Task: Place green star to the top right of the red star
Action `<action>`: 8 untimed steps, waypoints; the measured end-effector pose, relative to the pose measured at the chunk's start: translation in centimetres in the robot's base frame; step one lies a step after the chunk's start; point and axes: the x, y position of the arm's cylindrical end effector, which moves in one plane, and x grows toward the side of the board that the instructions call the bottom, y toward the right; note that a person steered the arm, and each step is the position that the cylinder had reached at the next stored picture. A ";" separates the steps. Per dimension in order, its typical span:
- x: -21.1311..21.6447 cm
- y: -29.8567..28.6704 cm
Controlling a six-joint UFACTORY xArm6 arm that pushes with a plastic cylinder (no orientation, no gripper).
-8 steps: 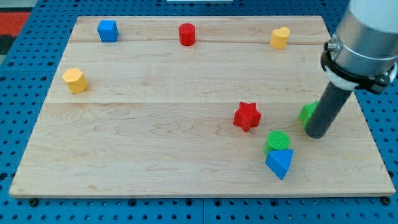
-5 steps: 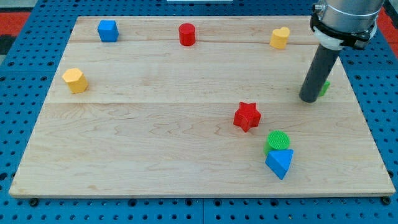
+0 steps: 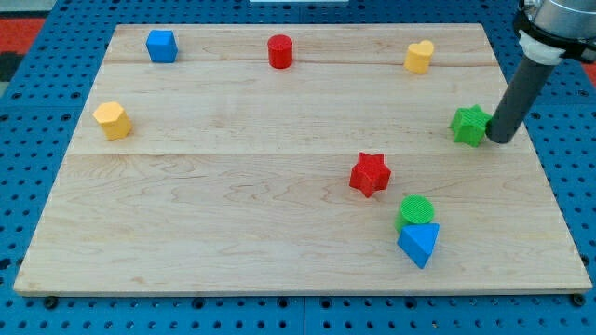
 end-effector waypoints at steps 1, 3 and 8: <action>-1.0 -1.0; -1.0 -6.7; 7.7 -6.3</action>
